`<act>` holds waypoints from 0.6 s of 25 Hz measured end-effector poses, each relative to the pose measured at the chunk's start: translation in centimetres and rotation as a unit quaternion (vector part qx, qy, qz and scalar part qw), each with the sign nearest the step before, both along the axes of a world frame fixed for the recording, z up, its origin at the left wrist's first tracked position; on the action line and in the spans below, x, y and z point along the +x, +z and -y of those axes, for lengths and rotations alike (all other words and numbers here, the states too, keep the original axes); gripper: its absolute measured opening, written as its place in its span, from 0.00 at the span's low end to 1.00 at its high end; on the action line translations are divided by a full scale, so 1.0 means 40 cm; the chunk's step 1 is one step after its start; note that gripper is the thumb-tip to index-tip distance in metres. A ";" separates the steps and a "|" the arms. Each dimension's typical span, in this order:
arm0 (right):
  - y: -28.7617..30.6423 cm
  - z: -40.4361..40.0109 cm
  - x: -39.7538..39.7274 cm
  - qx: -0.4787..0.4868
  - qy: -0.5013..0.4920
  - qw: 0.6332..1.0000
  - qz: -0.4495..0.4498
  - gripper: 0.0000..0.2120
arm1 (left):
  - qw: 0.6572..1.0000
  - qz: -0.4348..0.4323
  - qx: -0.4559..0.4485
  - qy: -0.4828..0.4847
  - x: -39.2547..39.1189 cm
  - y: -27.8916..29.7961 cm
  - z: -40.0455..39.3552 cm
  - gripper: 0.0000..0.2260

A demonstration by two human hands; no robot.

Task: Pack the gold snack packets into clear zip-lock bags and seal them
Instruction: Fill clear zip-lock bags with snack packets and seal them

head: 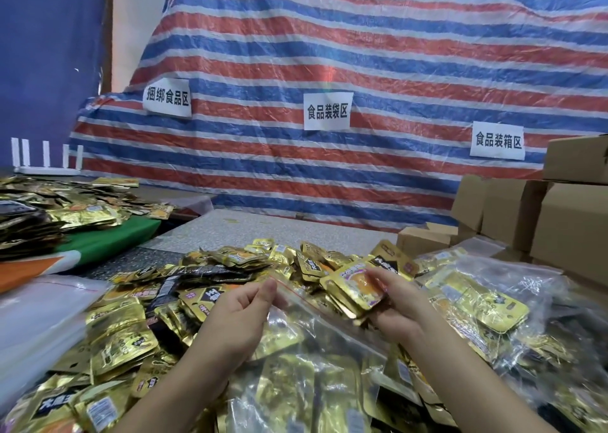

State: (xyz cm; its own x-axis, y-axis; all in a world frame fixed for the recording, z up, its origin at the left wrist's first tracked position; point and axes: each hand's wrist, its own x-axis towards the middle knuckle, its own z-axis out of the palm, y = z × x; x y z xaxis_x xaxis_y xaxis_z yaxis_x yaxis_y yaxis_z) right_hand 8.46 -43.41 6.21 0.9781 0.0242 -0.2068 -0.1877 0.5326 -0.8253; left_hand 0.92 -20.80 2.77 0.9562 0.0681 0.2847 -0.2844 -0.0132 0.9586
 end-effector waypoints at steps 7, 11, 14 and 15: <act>0.043 0.021 -0.098 0.117 0.037 0.983 0.138 0.12 | 1.000 0.024 -0.017 -0.008 0.002 0.005 0.006 0.16; 0.036 -0.002 -0.154 0.081 0.068 0.977 0.185 0.18 | 0.999 0.033 -0.023 -0.016 -0.006 0.009 0.012 0.15; 0.027 -0.015 -0.177 0.027 0.052 0.970 0.235 0.19 | 0.998 0.039 -0.034 -0.022 -0.006 0.012 0.017 0.15; 0.025 -0.016 -0.181 0.002 0.039 0.969 0.244 0.20 | 0.998 0.036 -0.041 -0.022 -0.006 0.013 0.018 0.15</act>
